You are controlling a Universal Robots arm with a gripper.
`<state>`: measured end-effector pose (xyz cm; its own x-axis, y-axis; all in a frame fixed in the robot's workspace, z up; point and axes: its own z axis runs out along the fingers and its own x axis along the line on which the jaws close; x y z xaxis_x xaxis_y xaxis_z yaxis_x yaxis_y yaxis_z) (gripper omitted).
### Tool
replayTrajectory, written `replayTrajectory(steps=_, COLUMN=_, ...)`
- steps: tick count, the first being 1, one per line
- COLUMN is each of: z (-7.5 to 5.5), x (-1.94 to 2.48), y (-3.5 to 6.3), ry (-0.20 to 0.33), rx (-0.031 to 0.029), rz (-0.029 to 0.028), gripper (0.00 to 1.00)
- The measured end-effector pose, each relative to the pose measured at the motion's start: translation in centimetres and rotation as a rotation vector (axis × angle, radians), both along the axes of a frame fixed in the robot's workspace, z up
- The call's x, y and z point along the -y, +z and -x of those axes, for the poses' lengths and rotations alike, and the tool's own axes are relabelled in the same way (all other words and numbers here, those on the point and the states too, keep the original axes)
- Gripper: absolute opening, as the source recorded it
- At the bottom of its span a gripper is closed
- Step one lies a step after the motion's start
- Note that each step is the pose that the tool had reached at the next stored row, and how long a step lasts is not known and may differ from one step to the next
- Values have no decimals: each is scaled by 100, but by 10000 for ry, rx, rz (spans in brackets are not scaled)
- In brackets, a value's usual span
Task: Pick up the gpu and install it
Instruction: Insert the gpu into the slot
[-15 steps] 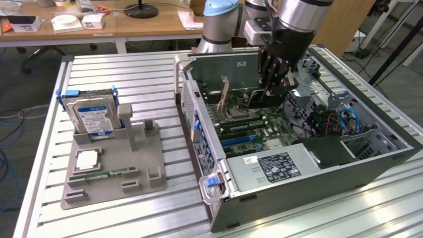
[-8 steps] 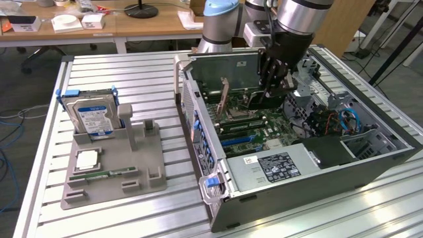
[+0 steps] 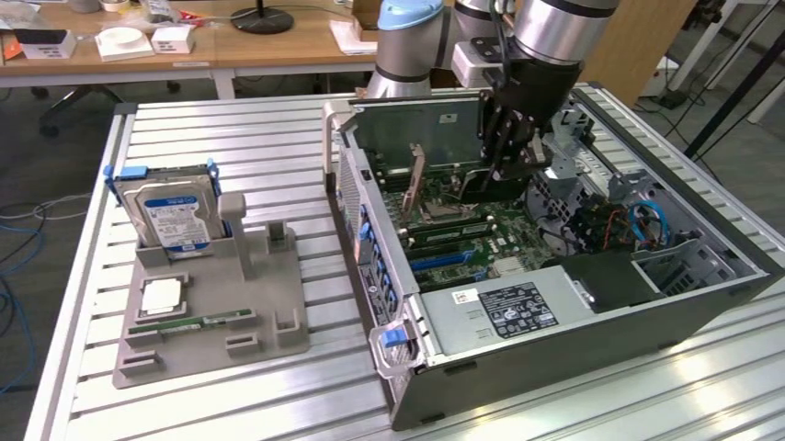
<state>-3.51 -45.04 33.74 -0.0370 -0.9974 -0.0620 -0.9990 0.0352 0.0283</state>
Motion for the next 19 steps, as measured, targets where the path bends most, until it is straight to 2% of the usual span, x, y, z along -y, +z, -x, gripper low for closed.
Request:
replayTrajectory(steps=3, z=0, x=0, y=-1, ry=0, rx=4, rz=0, gripper=26)
replayTrajectory(steps=4, z=2, x=0, y=-5, ry=-1, rx=59, rz=0, gripper=26)
replayTrajectory(steps=6, z=4, x=1, y=-14, ry=0, rx=236, rz=-3, gripper=26)
replayTrajectory(steps=7, z=4, x=1, y=-26, ry=0, rx=271, rz=-2, gripper=26)
replayTrajectory(steps=9, z=14, x=4, y=-62, ry=0, rx=277, rz=-1, gripper=26)
replayTrajectory(steps=10, z=14, x=19, y=-79, ry=2, rx=277, rz=1, gripper=26)
replayTrajectory(steps=16, z=25, x=179, y=-184, ry=9, rx=279, rz=0, gripper=26)
replayTrajectory(steps=19, z=73, x=203, y=-238, ry=9, rx=280, rz=-1, gripper=26)
